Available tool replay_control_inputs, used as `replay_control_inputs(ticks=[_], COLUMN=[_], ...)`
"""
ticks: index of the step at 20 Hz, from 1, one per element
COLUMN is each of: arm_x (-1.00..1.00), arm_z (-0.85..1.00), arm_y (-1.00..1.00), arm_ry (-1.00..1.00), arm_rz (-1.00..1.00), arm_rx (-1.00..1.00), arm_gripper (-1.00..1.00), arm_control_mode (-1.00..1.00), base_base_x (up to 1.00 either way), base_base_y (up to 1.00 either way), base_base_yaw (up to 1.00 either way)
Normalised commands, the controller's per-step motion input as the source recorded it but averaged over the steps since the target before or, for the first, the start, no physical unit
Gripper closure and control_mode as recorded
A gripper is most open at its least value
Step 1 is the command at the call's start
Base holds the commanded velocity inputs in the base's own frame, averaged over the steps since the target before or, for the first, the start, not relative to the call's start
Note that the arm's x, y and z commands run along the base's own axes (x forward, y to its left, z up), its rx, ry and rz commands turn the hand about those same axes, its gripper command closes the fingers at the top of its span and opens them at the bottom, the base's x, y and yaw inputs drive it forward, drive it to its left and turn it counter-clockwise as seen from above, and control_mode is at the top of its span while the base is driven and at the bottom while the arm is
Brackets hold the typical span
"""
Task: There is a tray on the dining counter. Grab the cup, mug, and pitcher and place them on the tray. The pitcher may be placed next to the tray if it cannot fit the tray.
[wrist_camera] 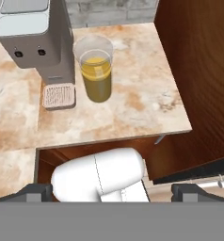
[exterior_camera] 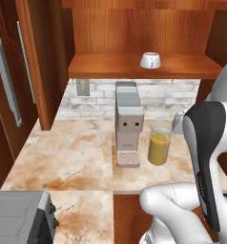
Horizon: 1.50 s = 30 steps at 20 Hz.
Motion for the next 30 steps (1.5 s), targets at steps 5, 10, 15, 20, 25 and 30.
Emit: replay_control_inputs(ticks=[5,10,15,20,25,30], arm_x=[0.0,0.0,0.0,0.0,0.0,0.0], arm_z=[0.0,0.0,0.0,0.0,0.0,0.0], arm_y=[0.0,0.0,0.0,0.0,0.0,0.0], arm_ry=[0.0,0.0,0.0,0.0,0.0,0.0], arm_rz=[0.0,0.0,0.0,0.0,0.0,0.0], arm_rx=[0.0,0.0,0.0,0.0,0.0,0.0], arm_gripper=[-1.0,-1.0,-1.0,-1.0,-1.0,-1.0], arm_control_mode=[1.0,1.0,1.0,1.0,1.0,1.0], base_base_x=[0.56,0.64,0.68,0.67,0.55,0.04], base_base_y=[-0.2,-0.09,0.01,0.16,0.14,-0.02], base_base_yaw=[-0.09,-0.17,-0.34,-0.4,-0.37,-0.04])
